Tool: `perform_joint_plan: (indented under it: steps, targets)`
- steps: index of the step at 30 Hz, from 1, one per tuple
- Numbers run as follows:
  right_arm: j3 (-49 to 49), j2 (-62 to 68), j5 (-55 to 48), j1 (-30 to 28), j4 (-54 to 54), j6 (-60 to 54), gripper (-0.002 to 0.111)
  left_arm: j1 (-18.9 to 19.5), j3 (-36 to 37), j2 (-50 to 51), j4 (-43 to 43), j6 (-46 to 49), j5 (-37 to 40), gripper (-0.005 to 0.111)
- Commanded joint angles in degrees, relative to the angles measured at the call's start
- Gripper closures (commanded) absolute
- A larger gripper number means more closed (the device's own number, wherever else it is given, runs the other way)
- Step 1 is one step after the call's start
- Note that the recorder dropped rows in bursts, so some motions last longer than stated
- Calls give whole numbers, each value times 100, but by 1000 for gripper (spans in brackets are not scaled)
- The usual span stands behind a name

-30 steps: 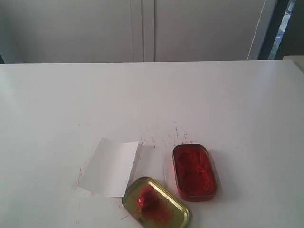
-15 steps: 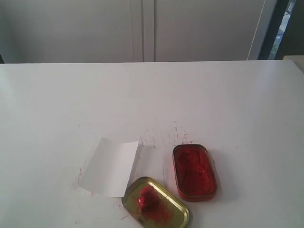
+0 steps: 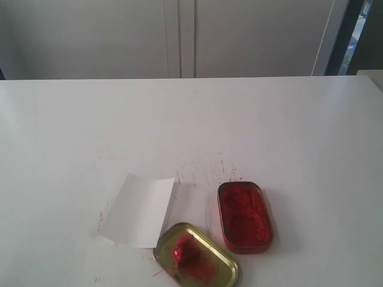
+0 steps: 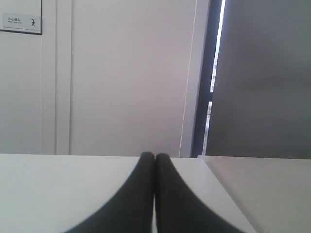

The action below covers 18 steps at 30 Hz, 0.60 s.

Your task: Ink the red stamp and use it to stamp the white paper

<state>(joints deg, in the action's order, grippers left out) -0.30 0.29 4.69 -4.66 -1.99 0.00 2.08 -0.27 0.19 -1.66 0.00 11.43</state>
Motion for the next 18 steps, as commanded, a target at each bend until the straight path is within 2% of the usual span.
perform_joint_plan:
  steps: [1,9,18]
  targets:
    - [30,-29,79,18,-7,0,108,6,27,-19,-7,0,14,107]
    - [-132,-29,-345,8,-7,0,108,6,27,-19,-7,0,14,107]
    - [-1057,46,-1600,8,-7,0,108,6,27,-19,-7,0,14,107]
